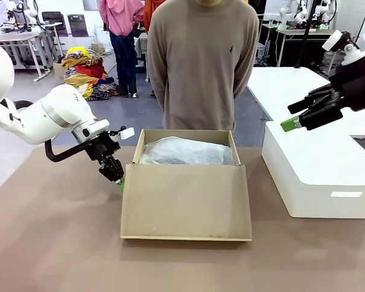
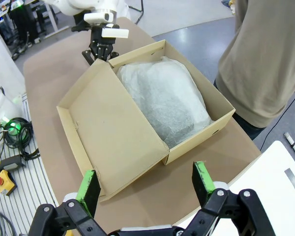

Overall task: Pack the shoes into the box.
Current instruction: Close the Shoes Box.

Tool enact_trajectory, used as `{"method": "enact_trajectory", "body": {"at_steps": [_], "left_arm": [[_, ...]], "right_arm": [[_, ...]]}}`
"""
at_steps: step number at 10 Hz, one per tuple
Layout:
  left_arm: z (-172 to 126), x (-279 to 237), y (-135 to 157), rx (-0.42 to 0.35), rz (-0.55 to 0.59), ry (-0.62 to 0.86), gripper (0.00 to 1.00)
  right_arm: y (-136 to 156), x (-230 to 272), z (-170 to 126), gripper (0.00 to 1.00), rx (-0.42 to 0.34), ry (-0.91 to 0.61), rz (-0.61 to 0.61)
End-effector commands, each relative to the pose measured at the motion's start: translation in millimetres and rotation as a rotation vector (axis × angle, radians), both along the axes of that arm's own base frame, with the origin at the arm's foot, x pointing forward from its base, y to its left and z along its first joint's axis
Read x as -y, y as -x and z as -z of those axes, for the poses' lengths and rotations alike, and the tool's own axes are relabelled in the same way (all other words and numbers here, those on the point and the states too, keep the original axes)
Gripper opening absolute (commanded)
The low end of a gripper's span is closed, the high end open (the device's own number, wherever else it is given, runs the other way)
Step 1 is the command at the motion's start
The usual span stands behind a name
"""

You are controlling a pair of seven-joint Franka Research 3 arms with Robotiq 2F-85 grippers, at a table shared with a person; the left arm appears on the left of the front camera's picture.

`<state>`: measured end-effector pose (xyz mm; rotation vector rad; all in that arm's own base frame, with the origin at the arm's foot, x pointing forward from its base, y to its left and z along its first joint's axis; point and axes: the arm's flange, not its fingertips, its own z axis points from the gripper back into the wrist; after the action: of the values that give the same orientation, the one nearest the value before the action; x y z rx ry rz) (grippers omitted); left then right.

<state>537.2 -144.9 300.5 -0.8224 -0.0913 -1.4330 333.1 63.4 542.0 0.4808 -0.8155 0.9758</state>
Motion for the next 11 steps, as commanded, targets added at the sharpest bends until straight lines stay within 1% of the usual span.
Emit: {"method": "enact_trajectory", "body": {"at_steps": [1,4,6,7,10,11], "left_arm": [[7,1,4,-0.005,-0.005,0.058,0.00],[16,7,8,-0.033,-0.007,0.116,0.00],[17,7,8,-0.091,0.017,0.137,0.00],[16,7,7,-0.096,0.020,0.145,0.00],[17,10,8,-0.175,0.047,0.185,0.00],[17,11,8,-0.175,0.044,0.189,0.00]], "right_arm": [[-4,1,0,1.00,0.019,-0.021,-0.024],[-4,1,0,1.00,0.019,-0.021,-0.024],[-4,1,0,1.00,0.019,-0.021,-0.024],[-4,1,0,1.00,0.019,-0.021,-0.024],[-4,1,0,1.00,0.019,-0.021,-0.024],[-4,1,0,1.00,0.019,-0.021,-0.024]]}}
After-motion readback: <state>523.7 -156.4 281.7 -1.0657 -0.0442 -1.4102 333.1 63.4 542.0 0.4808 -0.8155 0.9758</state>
